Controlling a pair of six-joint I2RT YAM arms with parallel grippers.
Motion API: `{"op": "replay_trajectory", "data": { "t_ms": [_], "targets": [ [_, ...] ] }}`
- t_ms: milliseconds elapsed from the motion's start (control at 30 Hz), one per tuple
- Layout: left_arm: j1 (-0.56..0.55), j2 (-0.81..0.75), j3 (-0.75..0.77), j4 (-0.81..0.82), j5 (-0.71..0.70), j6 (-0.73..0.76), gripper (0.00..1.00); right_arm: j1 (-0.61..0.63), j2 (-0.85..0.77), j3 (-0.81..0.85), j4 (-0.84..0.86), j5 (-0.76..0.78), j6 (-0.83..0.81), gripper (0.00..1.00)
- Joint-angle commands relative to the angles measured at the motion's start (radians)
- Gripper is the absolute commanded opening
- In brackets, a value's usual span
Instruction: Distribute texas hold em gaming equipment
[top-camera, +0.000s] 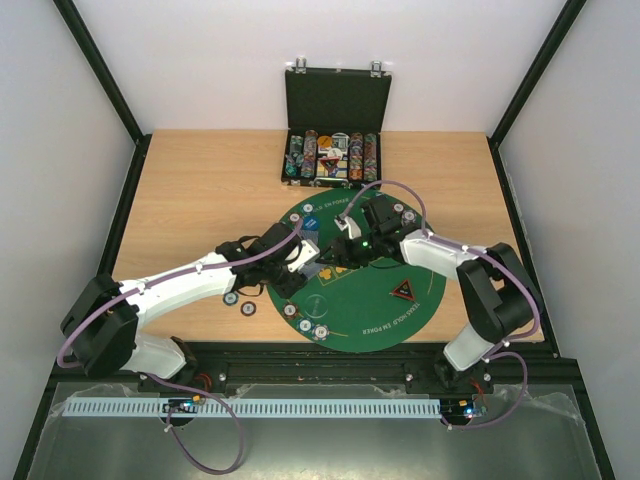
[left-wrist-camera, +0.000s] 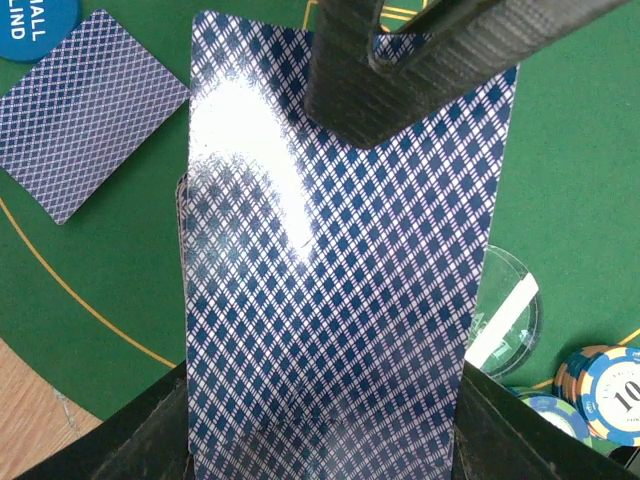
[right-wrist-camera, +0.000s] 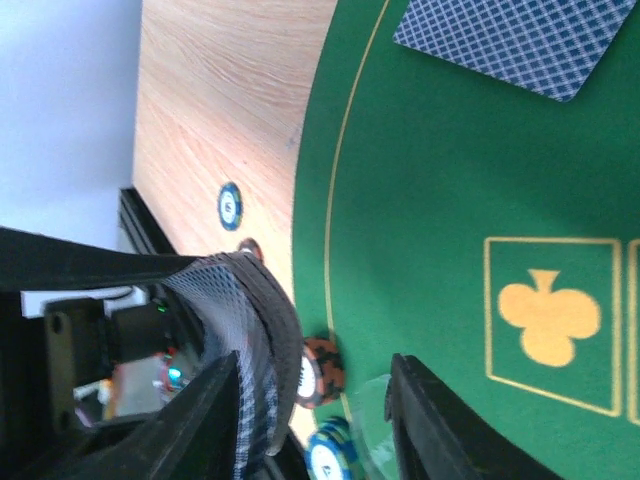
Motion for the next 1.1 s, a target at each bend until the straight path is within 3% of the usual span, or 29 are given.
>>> {"op": "replay_trajectory", "data": {
  "t_ms": [0,133,233,467,733,900,1067],
  "targets": [
    [-0.005,0.005,0.001,0.006,-0.006,0.006,0.58,-0.005,-0.043,-0.021,0.046,-0.061,0.024,0.34],
    [-0.006,0.008,0.003,0.004,-0.009,0.004,0.58,-0.005,-0.06,-0.031,0.07,-0.063,0.045,0.12],
    [-0.005,0.008,0.003,0.004,-0.011,0.004,0.58,-0.005,-0.07,-0.04,0.097,-0.075,0.064,0.02],
    [-0.005,0.008,0.0,0.004,-0.024,0.003,0.57,-0.043,-0.143,-0.042,0.046,0.066,0.054,0.01],
    [-0.006,0.006,0.001,0.002,-0.028,0.001,0.57,-0.245,-0.29,-0.134,-0.002,0.231,0.044,0.01],
    [-0.005,0.005,0.001,0.002,-0.027,0.003,0.57,-0.33,-0.251,-0.182,-0.039,0.328,-0.001,0.01],
    [-0.005,0.002,0.001,0.002,-0.028,0.002,0.57,-0.335,-0.196,-0.194,-0.051,0.486,-0.02,0.01]
  ]
}}
